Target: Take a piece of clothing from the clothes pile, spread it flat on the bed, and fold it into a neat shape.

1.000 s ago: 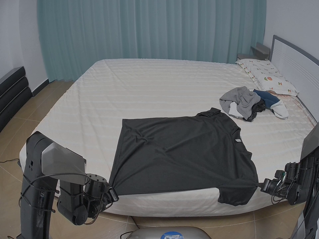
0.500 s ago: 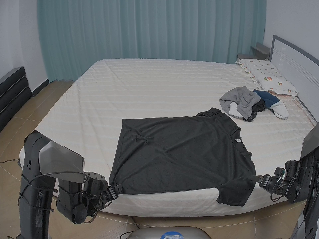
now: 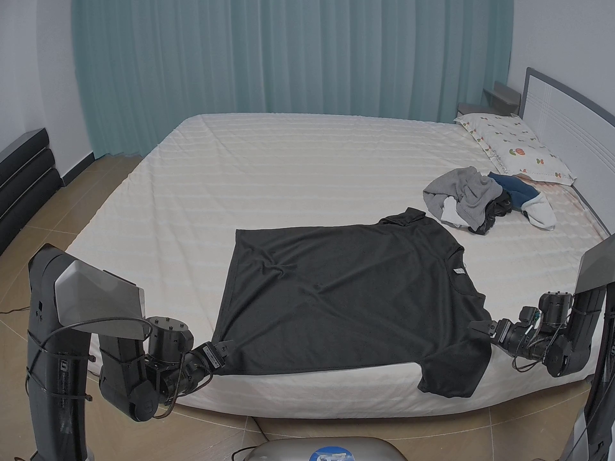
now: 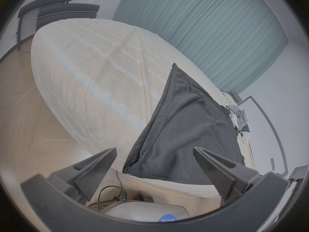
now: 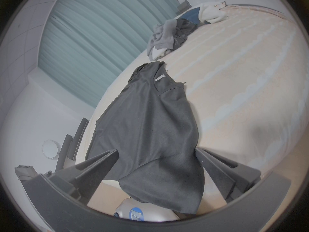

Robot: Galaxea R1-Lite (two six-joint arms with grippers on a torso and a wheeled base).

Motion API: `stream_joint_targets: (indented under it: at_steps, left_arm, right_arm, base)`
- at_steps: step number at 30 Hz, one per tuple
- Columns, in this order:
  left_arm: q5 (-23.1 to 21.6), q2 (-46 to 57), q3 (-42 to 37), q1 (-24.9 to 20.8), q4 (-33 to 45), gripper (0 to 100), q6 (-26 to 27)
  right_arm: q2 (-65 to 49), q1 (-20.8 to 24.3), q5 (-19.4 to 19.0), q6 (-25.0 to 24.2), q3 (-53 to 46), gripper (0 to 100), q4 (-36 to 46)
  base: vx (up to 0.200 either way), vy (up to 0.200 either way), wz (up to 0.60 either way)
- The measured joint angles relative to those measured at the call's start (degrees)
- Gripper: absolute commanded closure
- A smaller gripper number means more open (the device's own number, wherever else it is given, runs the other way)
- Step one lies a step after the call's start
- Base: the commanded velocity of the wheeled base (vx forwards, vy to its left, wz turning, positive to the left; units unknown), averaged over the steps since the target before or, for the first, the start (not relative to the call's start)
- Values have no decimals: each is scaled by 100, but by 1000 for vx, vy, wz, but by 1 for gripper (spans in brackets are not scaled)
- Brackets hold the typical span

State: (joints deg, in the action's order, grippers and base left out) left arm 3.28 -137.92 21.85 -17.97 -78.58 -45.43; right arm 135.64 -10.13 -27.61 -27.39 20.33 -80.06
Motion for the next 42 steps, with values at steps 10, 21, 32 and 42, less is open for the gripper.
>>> stream_joint_targets:
  at_steps: [10, 21, 32, 42]
  left_arm:
    - [-38, 5, 127, 39, 0, 0, -93]
    - [-22, -20, 185, 28, -2, 0, -112]
    - [-13, -33, 190, 22, -2, 0, -112]
    - [-16, -39, 190, 17, 0, 0, -115]
  right_arm:
    - [-212, -284, 2, 46, 1261, 0, 1517]
    - [-74, -389, 5, 156, 1346, 0, 1585]
    - [234, -290, 51, 161, 1779, 100, 1486]
    - [547, -288, 148, -328, 2052, 100, 77]
  base:
    - [0, 0, 0]
    - [0, 0, 0]
    - [0, 0, 0]
    - [0, 0, 0]
